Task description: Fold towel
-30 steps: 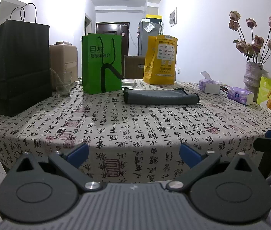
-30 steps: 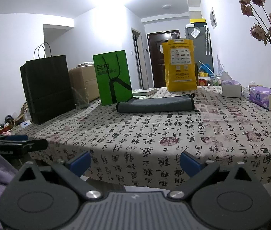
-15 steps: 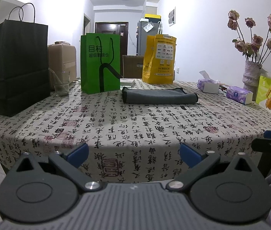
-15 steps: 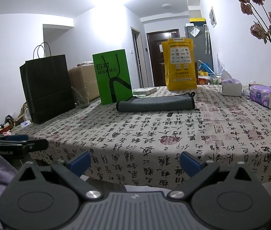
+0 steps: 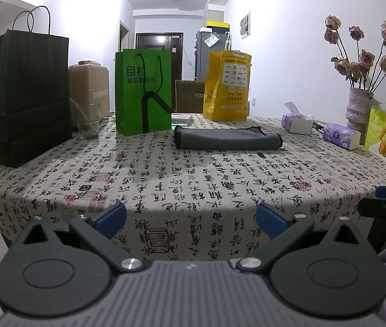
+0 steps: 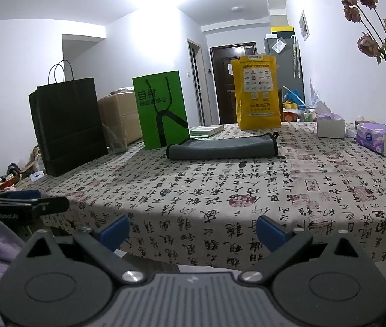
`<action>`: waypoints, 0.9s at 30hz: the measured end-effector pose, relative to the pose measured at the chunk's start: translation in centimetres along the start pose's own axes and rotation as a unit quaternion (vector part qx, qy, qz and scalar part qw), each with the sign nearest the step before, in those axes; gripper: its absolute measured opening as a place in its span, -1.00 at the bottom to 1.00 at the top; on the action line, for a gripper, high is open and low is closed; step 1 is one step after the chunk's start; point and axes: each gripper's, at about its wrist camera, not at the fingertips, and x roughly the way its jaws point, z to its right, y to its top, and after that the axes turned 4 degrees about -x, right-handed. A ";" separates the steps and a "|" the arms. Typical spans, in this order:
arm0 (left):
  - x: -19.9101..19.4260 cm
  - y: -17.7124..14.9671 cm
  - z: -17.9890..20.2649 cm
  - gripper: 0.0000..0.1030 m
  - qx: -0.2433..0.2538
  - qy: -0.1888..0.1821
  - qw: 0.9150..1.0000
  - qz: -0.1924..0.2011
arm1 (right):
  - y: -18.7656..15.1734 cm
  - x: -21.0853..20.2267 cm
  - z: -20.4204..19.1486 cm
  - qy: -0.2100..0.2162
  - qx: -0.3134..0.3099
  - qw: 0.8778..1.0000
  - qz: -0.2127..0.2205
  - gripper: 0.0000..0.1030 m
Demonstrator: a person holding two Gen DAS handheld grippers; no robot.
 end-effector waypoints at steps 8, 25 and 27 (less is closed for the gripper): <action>0.0 0.0 0.0 1.00 0.000 0.000 1.000 0.000 | 0.1 0.0 -0.1 0.000 0.000 1.000 0.000 0.94; 0.0 0.4 -0.1 1.00 0.001 -0.003 1.000 0.001 | 0.1 0.0 0.0 -0.003 0.000 1.000 0.001 0.94; 0.0 0.4 -0.1 1.00 0.002 -0.003 1.000 0.001 | 0.1 0.1 0.0 -0.003 -0.001 1.000 0.001 0.94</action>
